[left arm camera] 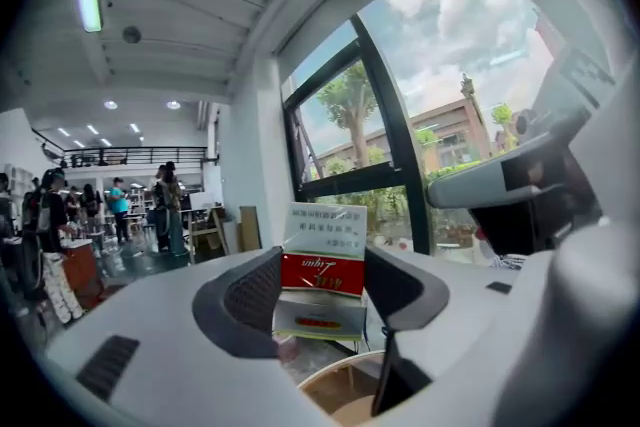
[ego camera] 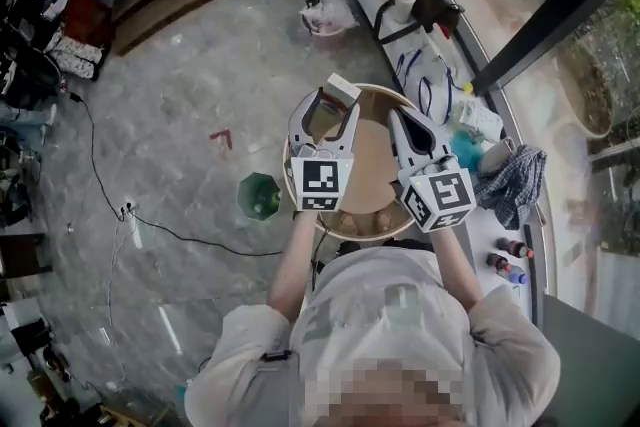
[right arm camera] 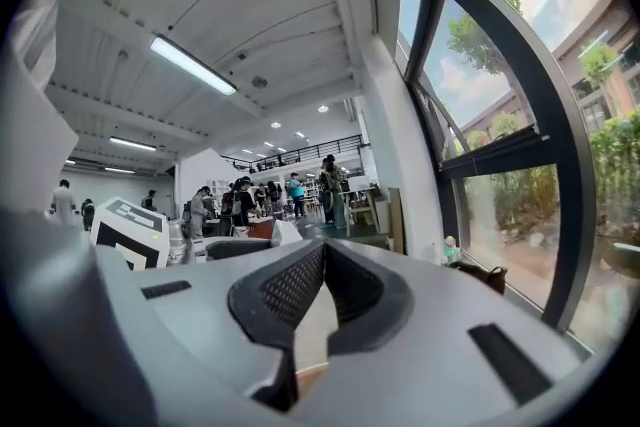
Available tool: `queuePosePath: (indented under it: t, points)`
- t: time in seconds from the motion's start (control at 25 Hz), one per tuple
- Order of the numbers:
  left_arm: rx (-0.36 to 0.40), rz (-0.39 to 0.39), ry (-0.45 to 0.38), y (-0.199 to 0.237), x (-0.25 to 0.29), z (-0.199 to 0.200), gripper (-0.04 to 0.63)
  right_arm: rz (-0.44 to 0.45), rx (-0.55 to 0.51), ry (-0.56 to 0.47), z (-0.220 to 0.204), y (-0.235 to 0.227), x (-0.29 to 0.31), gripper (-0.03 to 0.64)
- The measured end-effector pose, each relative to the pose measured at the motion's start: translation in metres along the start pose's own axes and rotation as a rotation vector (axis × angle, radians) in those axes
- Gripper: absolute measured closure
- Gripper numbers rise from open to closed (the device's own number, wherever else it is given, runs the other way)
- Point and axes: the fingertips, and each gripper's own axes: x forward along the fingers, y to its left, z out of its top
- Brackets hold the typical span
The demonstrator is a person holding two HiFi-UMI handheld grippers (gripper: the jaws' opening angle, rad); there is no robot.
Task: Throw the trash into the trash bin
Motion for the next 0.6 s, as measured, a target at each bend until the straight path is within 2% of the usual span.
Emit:
queuePosePath:
  t: [0.12,0.36,0.6]
  points:
    - [-0.021,0.078,0.003,0.021,-0.025,0.001,0.333,0.060,-0.007,0.004,-0.004,0.030,0.008,0.603]
    - [-0.026,0.174,-0.046,0.049,-0.055,0.020,0.333,0.173,-0.010,0.002,0.001,0.071,0.018,0.603]
    - [-0.079,0.261,-0.062,0.076,-0.078,0.017,0.331,0.235,-0.019,0.022,0.001,0.093,0.023,0.603]
